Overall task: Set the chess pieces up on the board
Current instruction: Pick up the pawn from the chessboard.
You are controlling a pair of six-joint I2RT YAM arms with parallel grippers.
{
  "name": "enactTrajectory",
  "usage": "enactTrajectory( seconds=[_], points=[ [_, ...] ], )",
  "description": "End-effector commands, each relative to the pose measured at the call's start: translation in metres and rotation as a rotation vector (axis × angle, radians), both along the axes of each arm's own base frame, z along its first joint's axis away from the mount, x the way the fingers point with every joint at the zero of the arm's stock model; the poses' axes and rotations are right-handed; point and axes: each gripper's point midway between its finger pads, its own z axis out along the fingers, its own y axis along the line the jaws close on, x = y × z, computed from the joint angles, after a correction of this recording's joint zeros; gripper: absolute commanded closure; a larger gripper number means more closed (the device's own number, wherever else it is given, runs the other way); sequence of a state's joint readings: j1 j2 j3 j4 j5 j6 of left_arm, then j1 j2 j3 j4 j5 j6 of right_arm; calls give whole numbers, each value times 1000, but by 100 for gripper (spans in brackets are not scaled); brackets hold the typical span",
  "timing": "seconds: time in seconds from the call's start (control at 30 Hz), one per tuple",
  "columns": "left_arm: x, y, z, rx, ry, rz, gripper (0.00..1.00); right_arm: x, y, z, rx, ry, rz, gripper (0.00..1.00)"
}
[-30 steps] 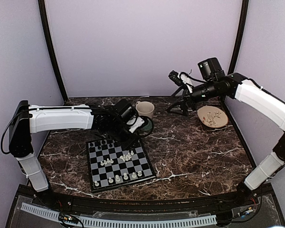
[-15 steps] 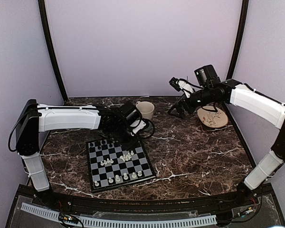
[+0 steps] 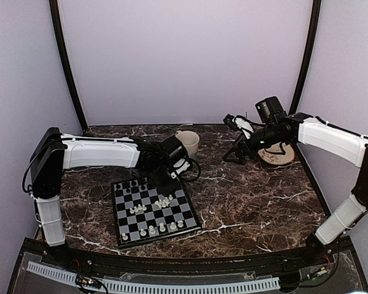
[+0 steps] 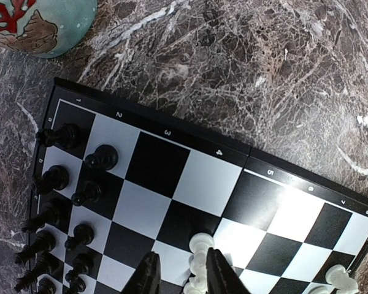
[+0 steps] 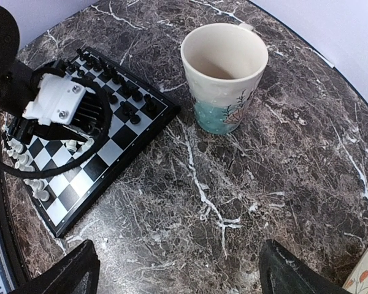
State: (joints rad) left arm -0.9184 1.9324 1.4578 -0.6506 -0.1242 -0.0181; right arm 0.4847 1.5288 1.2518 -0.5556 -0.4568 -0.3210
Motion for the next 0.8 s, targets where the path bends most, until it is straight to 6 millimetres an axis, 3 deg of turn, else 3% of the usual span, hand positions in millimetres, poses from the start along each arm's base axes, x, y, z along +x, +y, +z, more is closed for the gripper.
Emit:
enactTrajectory(
  seconds=[0.0, 0.43, 0.77],
  points=[
    [0, 0, -2, 12, 32, -7, 73, -3, 6, 15, 47, -54, 37, 11],
    [-8, 3, -19, 46, 91, -16, 80, -5, 6, 15, 51, -58, 45, 14],
    [-10, -7, -14, 3, 110, -37, 93, -5, 6, 13, 50, -49, 50, 17]
  ],
)
